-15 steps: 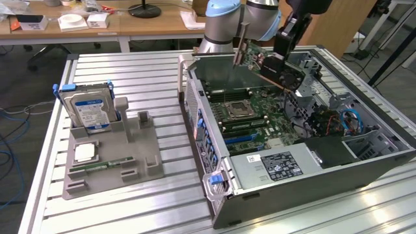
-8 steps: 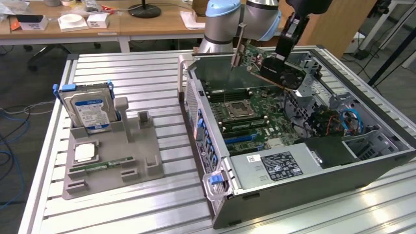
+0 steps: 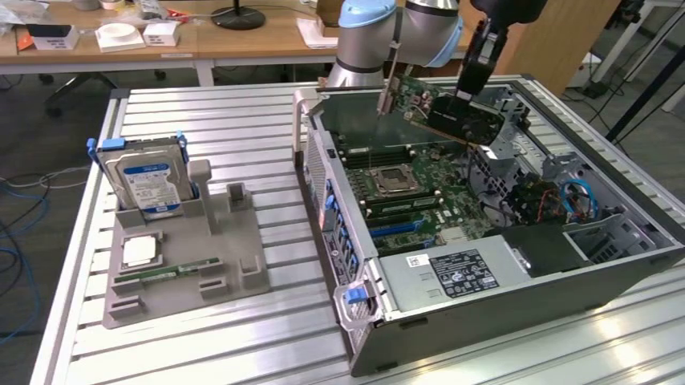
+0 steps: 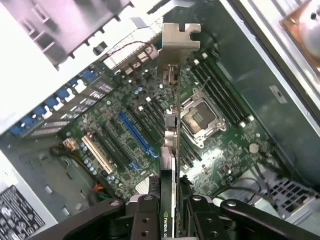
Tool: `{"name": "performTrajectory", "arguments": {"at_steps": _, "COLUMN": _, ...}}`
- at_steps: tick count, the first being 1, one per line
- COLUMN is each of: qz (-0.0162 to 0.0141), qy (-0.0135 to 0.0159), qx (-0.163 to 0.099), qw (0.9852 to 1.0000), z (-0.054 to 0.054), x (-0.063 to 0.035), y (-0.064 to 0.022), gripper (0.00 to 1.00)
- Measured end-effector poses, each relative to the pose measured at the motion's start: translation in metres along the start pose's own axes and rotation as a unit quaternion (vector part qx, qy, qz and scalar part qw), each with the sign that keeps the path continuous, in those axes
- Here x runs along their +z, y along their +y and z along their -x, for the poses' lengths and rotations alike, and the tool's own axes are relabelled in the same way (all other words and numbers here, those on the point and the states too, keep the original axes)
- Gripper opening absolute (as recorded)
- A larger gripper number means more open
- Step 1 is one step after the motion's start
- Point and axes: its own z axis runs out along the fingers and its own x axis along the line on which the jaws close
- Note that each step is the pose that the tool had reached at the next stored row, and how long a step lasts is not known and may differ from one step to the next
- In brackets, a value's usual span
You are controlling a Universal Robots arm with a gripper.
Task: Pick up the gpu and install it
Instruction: 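Pick up the gpu and move the gpu toward the slot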
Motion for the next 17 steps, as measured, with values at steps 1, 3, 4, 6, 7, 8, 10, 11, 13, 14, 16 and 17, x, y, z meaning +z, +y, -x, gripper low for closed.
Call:
{"name": "performTrajectory", "arguments": {"at_steps": 1, "qz": 0.0000, "qy": 0.0004, "qx": -0.010, "qw": 1.0000, "z": 0.0000, "x": 0.0000, "y": 0.0000, "gripper": 0.26}}
{"name": "performTrajectory", "arguments": {"at_steps": 3, "qz": 0.0000, "qy": 0.0012, "qx": -0.027, "qw": 0.9996, "z": 0.0000, "x": 0.0001, "y": 0.0000, "gripper": 0.26}}
{"name": "performTrajectory", "arguments": {"at_steps": 4, "qz": 0.0000, "qy": 0.0015, "qx": -0.036, "qw": 0.9994, "z": 0.0000, "x": 0.0001, "y": 0.0000, "gripper": 0.26}}
{"name": "performTrajectory", "arguments": {"at_steps": 6, "qz": 0.0000, "qy": 0.0022, "qx": -0.053, "qw": 0.9986, "z": 0.0000, "x": 0.0002, "y": 0.0000, "gripper": 0.26}}
{"name": "performTrajectory", "arguments": {"at_steps": 7, "qz": 0.0000, "qy": 0.0026, "qx": -0.061, "qw": 0.9981, "z": 0.0000, "x": 0.0002, "y": 0.0000, "gripper": 0.26}}
{"name": "performTrajectory", "arguments": {"at_steps": 8, "qz": 0.0000, "qy": 0.0030, "qx": -0.070, "qw": 0.9975, "z": 0.0000, "x": 0.0002, "y": 0.0000, "gripper": 0.26}}
{"name": "performTrajectory", "arguments": {"at_steps": 10, "qz": 0.0000, "qy": 0.0037, "qx": -0.086, "qw": 0.9963, "z": 0.0000, "x": 0.0003, "y": 0.0000, "gripper": 0.26}}
{"name": "performTrajectory", "arguments": {"at_steps": 11, "qz": 0.0000, "qy": 0.0041, "qx": -0.094, "qw": 0.9956, "z": 0.0000, "x": 0.0003, "y": 0.0000, "gripper": 0.26}}
{"name": "performTrajectory", "arguments": {"at_steps": 13, "qz": 0.0001, "qy": 0.0047, "qx": -0.109, "qw": 0.9940, "z": 0.0000, "x": 0.0003, "y": 0.0000, "gripper": 0.26}}
{"name": "performTrajectory", "arguments": {"at_steps": 14, "qz": 0.0001, "qy": 0.0050, "qx": -0.117, "qw": 0.9931, "z": 0.0000, "x": 0.0004, "y": 0.0000, "gripper": 0.26}}
{"name": "performTrajectory", "arguments": {"at_steps": 16, "qz": 0.0001, "qy": 0.0058, "qx": -0.133, "qw": 0.9911, "z": 0.0000, "x": 0.0004, "y": 0.0000, "gripper": 0.26}}
{"name": "performTrajectory", "arguments": {"at_steps": 17, "qz": 0.0001, "qy": 0.0061, "qx": -0.141, "qw": 0.9901, "z": 0.0000, "x": 0.0004, "y": 0.0000, "gripper": 0.26}}
